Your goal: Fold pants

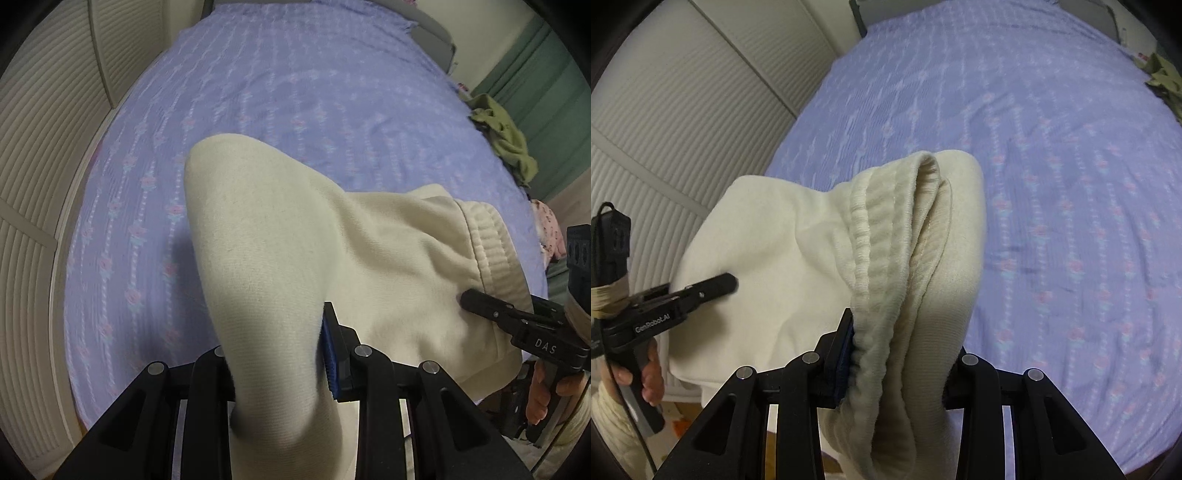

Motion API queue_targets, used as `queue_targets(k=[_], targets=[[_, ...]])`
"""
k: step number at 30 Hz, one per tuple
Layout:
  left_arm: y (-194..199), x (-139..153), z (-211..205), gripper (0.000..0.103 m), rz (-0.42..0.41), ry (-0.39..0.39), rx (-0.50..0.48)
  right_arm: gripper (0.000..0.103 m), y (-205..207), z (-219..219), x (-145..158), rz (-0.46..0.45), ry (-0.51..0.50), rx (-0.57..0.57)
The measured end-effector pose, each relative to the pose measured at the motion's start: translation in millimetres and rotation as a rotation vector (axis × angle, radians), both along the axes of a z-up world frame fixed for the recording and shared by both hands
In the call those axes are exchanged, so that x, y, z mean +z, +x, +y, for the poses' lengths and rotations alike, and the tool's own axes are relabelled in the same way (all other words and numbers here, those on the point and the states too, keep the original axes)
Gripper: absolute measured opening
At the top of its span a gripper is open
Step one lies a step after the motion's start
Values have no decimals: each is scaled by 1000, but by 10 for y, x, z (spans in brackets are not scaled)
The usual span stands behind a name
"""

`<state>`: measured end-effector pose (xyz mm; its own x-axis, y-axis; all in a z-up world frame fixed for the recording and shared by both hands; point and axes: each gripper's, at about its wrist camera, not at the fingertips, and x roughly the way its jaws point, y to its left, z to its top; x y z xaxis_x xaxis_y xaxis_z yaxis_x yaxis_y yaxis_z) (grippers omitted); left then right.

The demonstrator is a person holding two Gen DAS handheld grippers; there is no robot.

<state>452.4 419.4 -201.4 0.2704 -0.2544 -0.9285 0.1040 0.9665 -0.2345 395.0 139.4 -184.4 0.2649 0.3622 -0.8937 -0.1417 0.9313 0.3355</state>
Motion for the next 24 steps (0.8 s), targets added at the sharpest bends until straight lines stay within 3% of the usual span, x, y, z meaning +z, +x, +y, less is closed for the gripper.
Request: queue_targets(k=[6, 11, 13, 15, 17, 19, 21, 24], targets=[[506, -367, 339, 28, 24, -11, 5, 36, 438, 375, -282, -15, -43, 17], [847, -744, 409, 33, 38, 77, -40, 36, 667, 505, -603, 17, -45, -14], [897, -1020, 439, 38, 100, 135, -37, 37, 759, 439, -878, 119, -18, -51], [859, -1239, 493, 42, 161, 143, -22, 45, 793, 287, -1157, 244, 33, -120], [746, -1272, 529, 61, 152, 178, -3, 53, 747, 204, -1224, 265, 37, -139], [618, -1198, 527, 71, 90, 321, -7, 61, 680, 170, -1194, 236, -12, -120], [529, -1158, 526, 71, 69, 387, -27, 71, 649, 144, -1130, 200, -78, -94], [366, -1046, 491, 70, 56, 420, -40, 71, 586, 160, -1032, 151, -145, -27]])
